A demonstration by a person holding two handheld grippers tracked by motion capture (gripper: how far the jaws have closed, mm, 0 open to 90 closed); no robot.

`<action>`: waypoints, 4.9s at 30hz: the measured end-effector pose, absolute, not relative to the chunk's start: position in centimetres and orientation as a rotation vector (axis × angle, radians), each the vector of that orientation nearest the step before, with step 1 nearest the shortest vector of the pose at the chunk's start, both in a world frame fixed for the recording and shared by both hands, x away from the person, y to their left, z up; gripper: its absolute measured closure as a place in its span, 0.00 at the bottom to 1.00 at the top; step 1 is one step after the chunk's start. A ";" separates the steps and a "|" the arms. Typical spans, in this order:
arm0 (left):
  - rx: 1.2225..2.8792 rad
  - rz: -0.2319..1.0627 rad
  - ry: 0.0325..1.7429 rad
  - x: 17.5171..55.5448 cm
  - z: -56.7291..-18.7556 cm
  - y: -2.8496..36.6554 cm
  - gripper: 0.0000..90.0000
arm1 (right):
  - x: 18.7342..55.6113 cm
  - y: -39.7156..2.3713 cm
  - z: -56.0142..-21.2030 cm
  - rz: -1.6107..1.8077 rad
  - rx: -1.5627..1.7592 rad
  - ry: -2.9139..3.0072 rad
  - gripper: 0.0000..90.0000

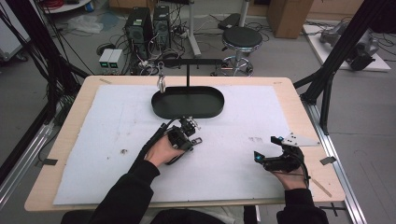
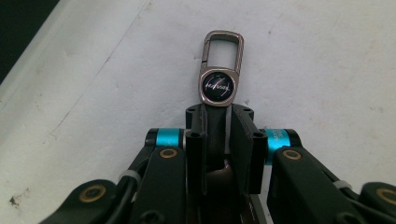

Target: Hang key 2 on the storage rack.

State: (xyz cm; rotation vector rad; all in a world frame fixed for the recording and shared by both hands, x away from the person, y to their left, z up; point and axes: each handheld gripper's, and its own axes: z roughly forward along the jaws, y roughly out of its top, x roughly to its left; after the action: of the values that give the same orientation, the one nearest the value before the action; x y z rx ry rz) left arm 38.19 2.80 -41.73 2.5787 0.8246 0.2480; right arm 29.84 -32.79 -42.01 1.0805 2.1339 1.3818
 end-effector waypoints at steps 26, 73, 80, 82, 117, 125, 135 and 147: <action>2.424 0.128 0.849 38.5 -38.8 5.9 0.92 | 29.7 -32.9 -42.0 1.381 1.088 2.131 0.01; 2.134 0.403 0.913 43.7 -27.1 11.2 0.92 | 29.4 -33.5 -42.0 1.395 1.115 2.101 0.01; 2.108 0.421 0.930 44.5 -26.3 11.4 0.92 | 29.4 -33.4 -42.0 1.396 1.116 2.105 0.01; 2.111 0.437 0.939 44.7 -26.1 11.4 0.92 | 29.4 -33.5 -42.0 1.396 1.111 2.102 0.01; 2.184 0.786 0.993 49.0 -27.9 8.7 0.92 | 29.5 -33.7 -42.0 1.401 1.122 2.101 0.01; 2.188 0.871 1.016 49.4 -28.8 7.6 0.92 | 29.8 -33.5 -42.2 1.387 1.110 2.118 0.01; 2.120 0.897 1.064 50.9 -30.6 7.4 0.91 | 30.4 -33.2 -42.3 1.374 1.102 2.136 0.01; 2.084 0.811 1.062 51.6 -31.8 7.4 0.71 | 30.4 -33.1 -42.4 1.367 1.102 2.148 0.01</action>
State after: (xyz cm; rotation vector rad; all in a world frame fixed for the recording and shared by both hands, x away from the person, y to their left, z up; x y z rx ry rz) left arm 51.59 7.43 -31.76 2.0843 1.0619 0.8107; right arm 30.42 -33.12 -42.41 1.1019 2.1480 1.3671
